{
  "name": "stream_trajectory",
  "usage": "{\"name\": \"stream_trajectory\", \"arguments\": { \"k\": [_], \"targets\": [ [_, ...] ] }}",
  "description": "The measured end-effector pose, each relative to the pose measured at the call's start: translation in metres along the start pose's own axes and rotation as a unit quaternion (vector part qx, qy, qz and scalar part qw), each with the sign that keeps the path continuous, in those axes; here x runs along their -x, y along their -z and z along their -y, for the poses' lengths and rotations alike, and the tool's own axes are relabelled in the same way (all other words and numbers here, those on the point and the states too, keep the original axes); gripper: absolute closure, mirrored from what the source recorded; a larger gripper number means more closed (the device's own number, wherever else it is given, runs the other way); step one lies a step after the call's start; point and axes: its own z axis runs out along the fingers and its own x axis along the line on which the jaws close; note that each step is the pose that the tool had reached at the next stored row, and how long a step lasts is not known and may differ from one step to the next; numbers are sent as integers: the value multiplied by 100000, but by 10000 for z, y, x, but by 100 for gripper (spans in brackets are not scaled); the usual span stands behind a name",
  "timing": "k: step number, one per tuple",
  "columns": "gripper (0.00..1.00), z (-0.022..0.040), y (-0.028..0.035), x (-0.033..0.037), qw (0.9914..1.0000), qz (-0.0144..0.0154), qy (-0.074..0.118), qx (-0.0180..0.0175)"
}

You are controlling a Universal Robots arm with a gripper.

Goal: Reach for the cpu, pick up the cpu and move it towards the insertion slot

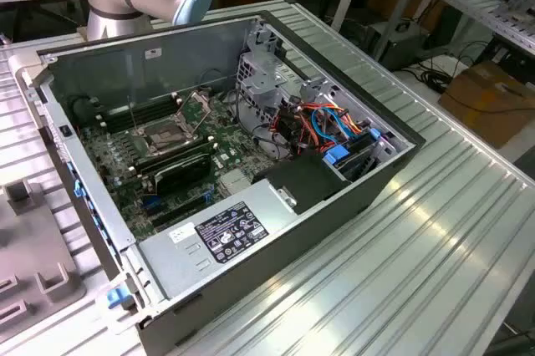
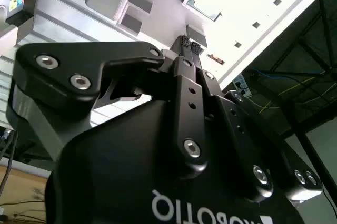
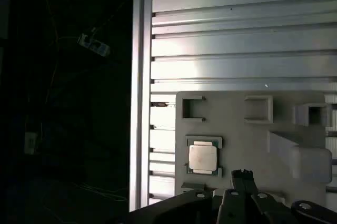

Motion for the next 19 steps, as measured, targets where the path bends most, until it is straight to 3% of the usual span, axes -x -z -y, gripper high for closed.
{"name": "stream_trajectory", "arguments": {
  "k": [4, 6, 10, 19],
  "targets": [
    [89, -1, -1, -57, 100000, 1, -5, 1],
    [89, -3, -5, -170, 100000, 2, 1, 2],
    [89, -5, -17, -280, 100000, 6, 0, -1],
    [89, -6, -23, -366, 100000, 26, -2, -3]
  ]
}}
